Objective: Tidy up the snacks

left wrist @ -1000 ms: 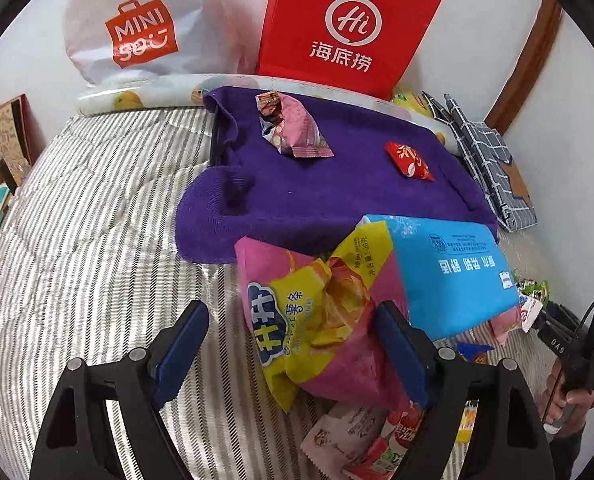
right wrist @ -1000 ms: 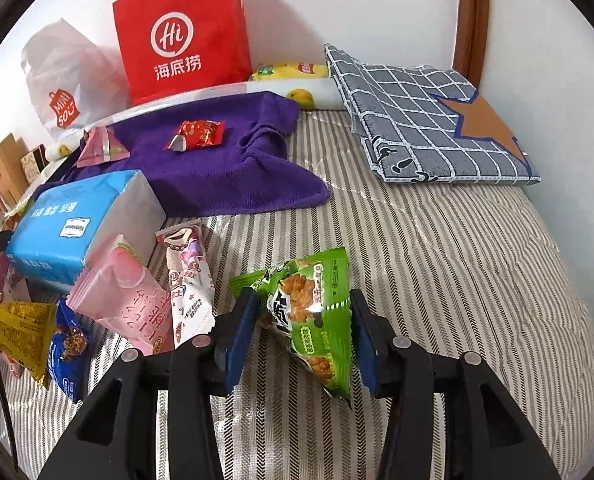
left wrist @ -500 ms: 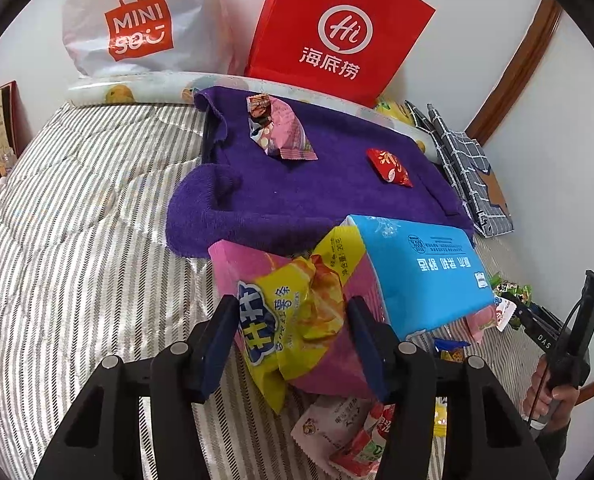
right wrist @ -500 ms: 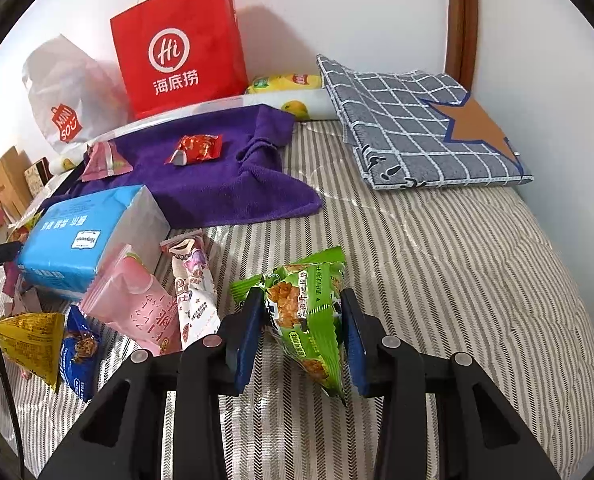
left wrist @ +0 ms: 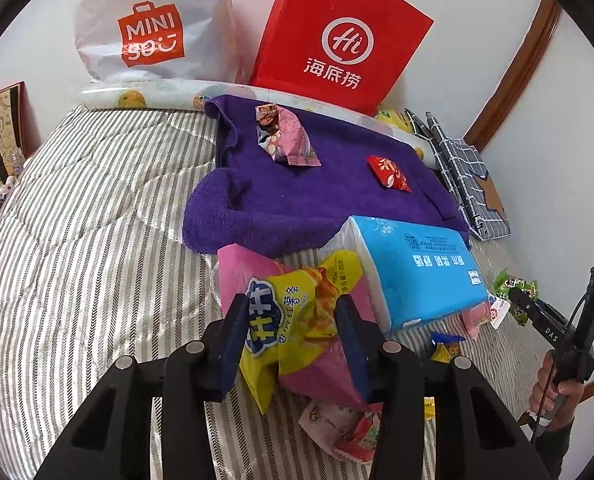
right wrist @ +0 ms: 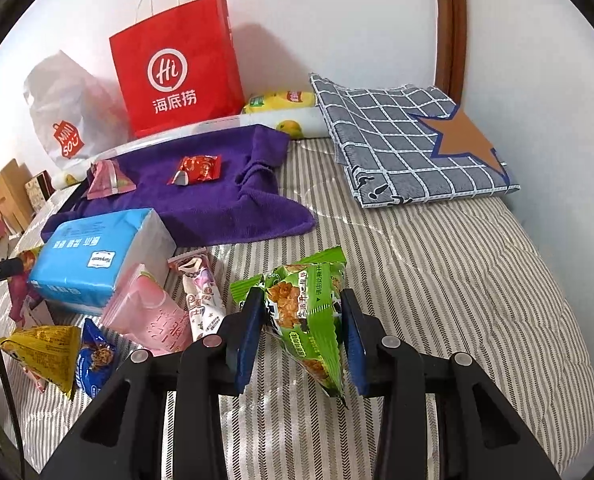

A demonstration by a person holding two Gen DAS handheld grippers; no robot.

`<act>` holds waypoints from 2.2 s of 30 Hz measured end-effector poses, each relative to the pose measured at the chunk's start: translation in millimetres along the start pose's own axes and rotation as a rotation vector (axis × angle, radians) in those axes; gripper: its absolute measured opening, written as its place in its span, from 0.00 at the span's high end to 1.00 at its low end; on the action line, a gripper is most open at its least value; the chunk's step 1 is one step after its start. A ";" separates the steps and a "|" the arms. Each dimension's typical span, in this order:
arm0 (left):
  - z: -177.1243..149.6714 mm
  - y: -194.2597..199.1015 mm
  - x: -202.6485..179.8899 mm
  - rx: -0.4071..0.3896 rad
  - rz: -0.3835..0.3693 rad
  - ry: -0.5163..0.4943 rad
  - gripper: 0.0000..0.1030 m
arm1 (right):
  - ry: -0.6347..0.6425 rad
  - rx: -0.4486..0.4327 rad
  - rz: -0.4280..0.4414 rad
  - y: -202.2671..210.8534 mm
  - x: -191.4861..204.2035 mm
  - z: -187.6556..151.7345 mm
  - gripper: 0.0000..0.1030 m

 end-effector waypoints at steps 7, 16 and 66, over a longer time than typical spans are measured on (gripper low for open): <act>0.9 7.3 -2.6 -0.016 -0.003 -0.003 0.60 | 0.000 -0.009 0.001 5.4 -0.7 1.5 0.63; 1.8 12.1 -4.2 -0.029 -0.006 -0.007 0.68 | -0.002 -0.015 -0.001 10.0 0.9 4.0 0.63; 50.7 34.3 -49.7 -0.143 0.021 -0.118 0.70 | 0.018 -0.163 0.062 44.9 52.9 93.7 0.63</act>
Point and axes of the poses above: each gripper's, at about its wrist camera, not at the fingertips, and y roughly against the way its jaws point, x to its left, z to its top, the point moved 6 cm from there along -y, roughly the way its jaws point, and after that the axes turned 15 degrees about -z, right-handed, at the moved point
